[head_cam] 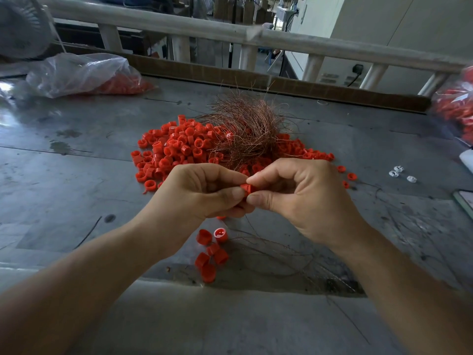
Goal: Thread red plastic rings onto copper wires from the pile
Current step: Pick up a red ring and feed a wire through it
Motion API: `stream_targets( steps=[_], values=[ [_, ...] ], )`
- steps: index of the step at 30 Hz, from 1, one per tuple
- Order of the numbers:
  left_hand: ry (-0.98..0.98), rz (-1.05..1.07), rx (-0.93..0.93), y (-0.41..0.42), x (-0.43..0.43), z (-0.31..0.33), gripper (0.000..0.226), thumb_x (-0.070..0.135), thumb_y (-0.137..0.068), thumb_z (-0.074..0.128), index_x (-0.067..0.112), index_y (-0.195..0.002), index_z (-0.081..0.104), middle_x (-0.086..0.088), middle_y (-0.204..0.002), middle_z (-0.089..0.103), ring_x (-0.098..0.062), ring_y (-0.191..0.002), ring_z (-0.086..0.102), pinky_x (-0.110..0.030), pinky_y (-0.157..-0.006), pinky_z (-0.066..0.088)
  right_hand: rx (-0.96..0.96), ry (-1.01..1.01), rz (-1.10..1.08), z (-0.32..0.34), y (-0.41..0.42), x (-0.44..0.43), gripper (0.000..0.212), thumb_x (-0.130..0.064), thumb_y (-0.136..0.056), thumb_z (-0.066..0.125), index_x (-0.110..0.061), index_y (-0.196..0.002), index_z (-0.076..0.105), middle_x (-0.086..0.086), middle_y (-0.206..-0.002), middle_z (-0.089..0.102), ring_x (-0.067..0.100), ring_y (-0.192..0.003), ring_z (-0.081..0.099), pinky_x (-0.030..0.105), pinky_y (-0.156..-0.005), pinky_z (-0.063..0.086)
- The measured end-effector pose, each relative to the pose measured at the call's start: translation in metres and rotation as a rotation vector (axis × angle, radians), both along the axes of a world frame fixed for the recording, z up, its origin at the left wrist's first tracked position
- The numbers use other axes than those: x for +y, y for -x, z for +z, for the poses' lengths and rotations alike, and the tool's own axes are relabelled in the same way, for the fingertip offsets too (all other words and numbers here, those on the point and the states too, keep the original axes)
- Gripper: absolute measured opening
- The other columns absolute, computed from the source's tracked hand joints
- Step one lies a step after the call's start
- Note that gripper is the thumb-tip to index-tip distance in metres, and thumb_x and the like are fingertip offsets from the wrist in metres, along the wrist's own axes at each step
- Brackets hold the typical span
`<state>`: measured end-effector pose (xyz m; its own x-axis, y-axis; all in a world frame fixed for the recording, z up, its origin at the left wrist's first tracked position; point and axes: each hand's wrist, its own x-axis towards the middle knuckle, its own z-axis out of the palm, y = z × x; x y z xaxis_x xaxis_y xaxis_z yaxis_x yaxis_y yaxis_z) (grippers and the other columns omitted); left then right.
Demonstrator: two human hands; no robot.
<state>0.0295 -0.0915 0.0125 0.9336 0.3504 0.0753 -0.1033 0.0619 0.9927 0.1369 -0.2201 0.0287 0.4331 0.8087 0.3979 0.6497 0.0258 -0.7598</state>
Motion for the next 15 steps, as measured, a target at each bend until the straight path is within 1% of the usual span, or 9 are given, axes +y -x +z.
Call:
stream_targets(
  steps=[2, 4, 6, 9, 11, 13, 15],
  values=[
    [0.0, 0.001, -0.003, 0.0004, -0.0006, -0.0005, 0.019, 0.015, -0.059, 0.064, 0.019, -0.073, 0.075, -0.01, -0.069, 0.072, -0.017, -0.063, 0.069, -0.018, -0.056, 0.053, -0.022, -0.002, -0.022, -0.0007, -0.0001, -0.0003, 0.02, -0.008, -0.064, 0.078, -0.02, -0.077, 0.069, -0.015, -0.071, 0.065, 0.001, -0.069, 0.065, 0.011, -0.063, 0.05],
    [0.004, 0.011, -0.003, 0.0006, -0.0017, -0.0016, 0.016, 0.013, -0.058, 0.065, 0.016, -0.071, 0.075, -0.012, -0.068, 0.071, -0.018, -0.062, 0.069, -0.018, -0.055, 0.053, -0.089, 0.006, -0.041, -0.0019, 0.0004, -0.0003, 0.018, -0.007, -0.063, 0.079, -0.014, -0.079, 0.072, -0.017, -0.073, 0.062, 0.002, -0.072, 0.064, 0.011, -0.064, 0.05],
    [0.014, 0.024, 0.004, 0.0007, -0.0027, -0.0025, 0.013, 0.01, -0.058, 0.065, 0.012, -0.068, 0.073, -0.013, -0.068, 0.071, -0.019, -0.061, 0.069, -0.019, -0.054, 0.054, -0.156, 0.005, -0.05, -0.003, 0.001, 0.0002, 0.018, -0.008, -0.063, 0.079, -0.008, -0.079, 0.073, -0.015, -0.072, 0.062, 0.005, -0.075, 0.063, 0.014, -0.065, 0.051],
    [0.024, 0.03, 0.014, 0.002, -0.0018, -0.0022, 0.015, 0.01, -0.057, 0.065, 0.01, -0.07, 0.072, -0.014, -0.067, 0.071, -0.019, -0.061, 0.069, -0.019, -0.054, 0.054, -0.22, -0.03, -0.053, -0.0042, 0.002, 0.001, 0.019, -0.01, -0.062, 0.079, -0.005, -0.079, 0.073, -0.009, -0.073, 0.063, 0.007, -0.076, 0.063, 0.016, -0.064, 0.051],
    [0.04, 0.01, 0.016, 0.0021, -0.0009, -0.0009, 0.019, 0.015, -0.056, 0.066, 0.01, -0.072, 0.074, -0.012, -0.069, 0.071, -0.019, -0.063, 0.07, -0.019, -0.055, 0.054, -0.2, -0.05, -0.048, -0.004, 0.002, 0.0008, 0.02, -0.016, -0.062, 0.078, -0.007, -0.079, 0.072, -0.012, -0.072, 0.062, 0.004, -0.075, 0.063, 0.012, -0.063, 0.05],
    [0.067, -0.007, 0.018, 0.0017, -0.0005, 0.0002, 0.022, 0.017, -0.056, 0.066, 0.013, -0.076, 0.075, -0.011, -0.07, 0.071, -0.018, -0.064, 0.07, -0.019, -0.055, 0.054, -0.142, -0.075, -0.031, -0.0027, 0.0007, 0.0006, 0.023, -0.025, -0.062, 0.073, -0.014, -0.083, 0.071, -0.018, -0.073, 0.06, 0.0, -0.073, 0.063, 0.009, -0.062, 0.048],
    [0.096, -0.012, 0.018, 0.001, -0.0003, 0.0006, 0.022, 0.015, -0.058, 0.064, 0.012, -0.077, 0.075, -0.01, -0.07, 0.071, -0.017, -0.065, 0.07, -0.018, -0.055, 0.053, -0.106, -0.087, -0.006, -0.0014, -0.0016, 0.0001, 0.025, -0.03, -0.063, 0.069, -0.021, -0.086, 0.067, -0.019, -0.075, 0.061, -0.001, -0.072, 0.063, 0.01, -0.064, 0.049]
  ],
)
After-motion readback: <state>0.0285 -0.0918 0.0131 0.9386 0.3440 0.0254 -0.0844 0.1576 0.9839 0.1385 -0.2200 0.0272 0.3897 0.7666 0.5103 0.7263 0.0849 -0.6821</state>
